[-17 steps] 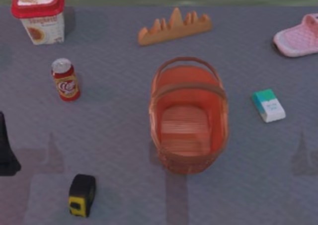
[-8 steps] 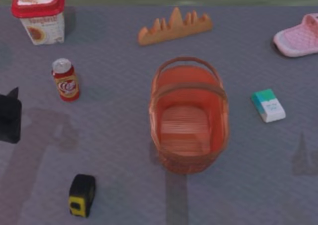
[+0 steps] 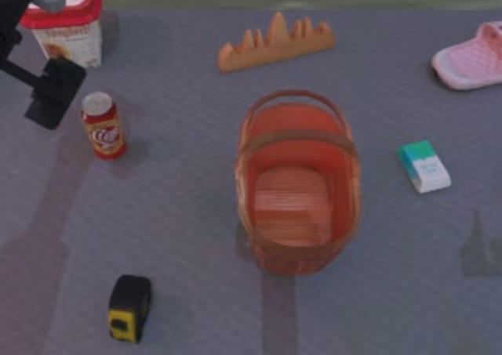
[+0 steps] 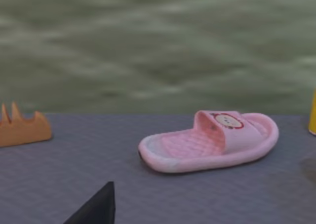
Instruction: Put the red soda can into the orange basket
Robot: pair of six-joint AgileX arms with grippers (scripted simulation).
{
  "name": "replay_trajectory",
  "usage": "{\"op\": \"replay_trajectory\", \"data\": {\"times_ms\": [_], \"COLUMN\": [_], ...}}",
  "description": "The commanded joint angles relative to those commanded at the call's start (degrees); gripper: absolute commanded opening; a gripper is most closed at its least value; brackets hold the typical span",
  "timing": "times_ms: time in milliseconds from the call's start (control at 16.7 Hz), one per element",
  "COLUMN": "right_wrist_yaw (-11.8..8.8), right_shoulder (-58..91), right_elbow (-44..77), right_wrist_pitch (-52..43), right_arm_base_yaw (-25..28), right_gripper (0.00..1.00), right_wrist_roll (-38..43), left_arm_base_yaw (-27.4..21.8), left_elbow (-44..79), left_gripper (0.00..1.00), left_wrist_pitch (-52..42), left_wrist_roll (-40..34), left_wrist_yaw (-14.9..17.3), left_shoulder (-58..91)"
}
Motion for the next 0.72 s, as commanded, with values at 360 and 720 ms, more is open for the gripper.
{"op": "replay_trajectory", "data": {"times_ms": [360, 720], "right_wrist_yaw": [0.00, 0.00], "right_shoulder": [0.00, 0.00], "right_elbow": [0.00, 0.00], "right_wrist_pitch": [0.00, 0.00], "right_arm_base_yaw": [0.00, 0.00], "right_gripper": [1.00, 1.00], "right_wrist_roll": [0.00, 0.00], "left_arm_base_yaw": [-1.15, -1.57], "left_elbow": [28.57, 45.33], "left_gripper": [1.00, 1.00], "left_wrist_pitch": [-17.13, -26.66], "left_wrist_roll": [8.43, 13.32], "left_wrist_yaw": [-0.96, -1.78], "left_shoulder": [31.33, 49.25]}}
